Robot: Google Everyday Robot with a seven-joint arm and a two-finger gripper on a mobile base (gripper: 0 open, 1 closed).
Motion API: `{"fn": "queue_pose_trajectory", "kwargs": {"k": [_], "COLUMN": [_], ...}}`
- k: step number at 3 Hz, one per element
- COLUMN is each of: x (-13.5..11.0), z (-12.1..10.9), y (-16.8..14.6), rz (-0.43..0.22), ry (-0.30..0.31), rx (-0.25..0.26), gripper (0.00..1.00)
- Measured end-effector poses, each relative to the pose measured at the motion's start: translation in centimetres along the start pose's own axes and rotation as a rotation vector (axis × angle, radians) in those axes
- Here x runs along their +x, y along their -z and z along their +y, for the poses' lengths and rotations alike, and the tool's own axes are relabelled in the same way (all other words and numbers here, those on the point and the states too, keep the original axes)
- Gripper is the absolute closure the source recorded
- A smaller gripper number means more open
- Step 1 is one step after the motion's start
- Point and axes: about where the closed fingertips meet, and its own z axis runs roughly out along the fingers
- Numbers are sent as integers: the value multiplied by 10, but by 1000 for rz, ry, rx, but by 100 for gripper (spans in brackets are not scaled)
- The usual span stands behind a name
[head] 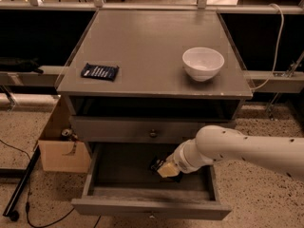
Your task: Place rxbar chocolate into middle drawer
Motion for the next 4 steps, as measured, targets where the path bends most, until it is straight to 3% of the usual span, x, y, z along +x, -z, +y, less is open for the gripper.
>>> {"fn": "queue_pose_trajectory", "kwargs": {"k": [2, 3, 4], "x": [26, 41, 46], "z": [-27, -51, -52], "y": [-36, -70, -79], "rz": [40, 77, 76], "ry": [-15, -47, -58], "rx": [3, -27, -32], "gripper": [100, 100, 100]}}
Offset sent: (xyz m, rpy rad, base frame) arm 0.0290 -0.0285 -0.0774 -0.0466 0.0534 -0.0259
